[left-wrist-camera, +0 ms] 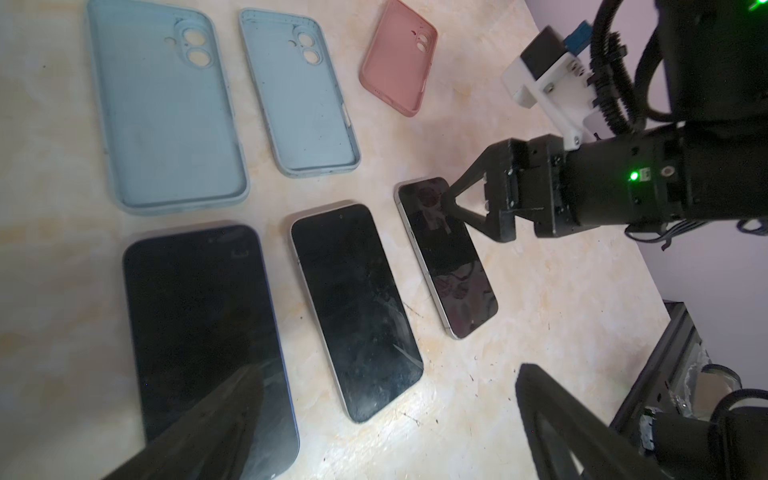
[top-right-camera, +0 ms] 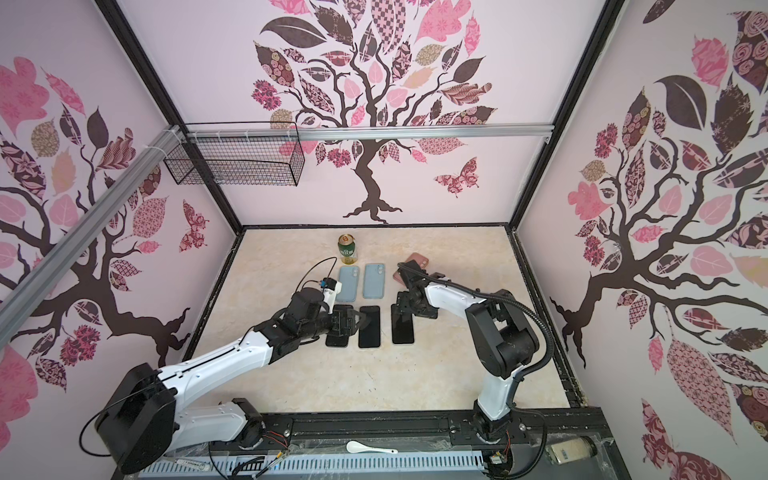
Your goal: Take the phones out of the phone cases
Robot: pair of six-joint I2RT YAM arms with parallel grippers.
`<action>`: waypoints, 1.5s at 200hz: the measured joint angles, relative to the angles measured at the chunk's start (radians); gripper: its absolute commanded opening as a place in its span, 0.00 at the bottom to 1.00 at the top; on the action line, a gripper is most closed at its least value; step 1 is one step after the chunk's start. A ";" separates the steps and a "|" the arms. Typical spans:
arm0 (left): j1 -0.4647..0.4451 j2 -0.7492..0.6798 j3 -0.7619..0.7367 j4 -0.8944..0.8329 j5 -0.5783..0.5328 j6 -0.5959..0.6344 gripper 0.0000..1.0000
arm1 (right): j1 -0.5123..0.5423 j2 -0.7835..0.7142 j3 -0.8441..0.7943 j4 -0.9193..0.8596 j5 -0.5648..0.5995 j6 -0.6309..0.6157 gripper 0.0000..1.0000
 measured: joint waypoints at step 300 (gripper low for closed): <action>0.069 0.425 0.365 0.046 0.093 0.108 0.95 | -0.158 0.485 0.638 -0.148 -0.047 -0.079 0.12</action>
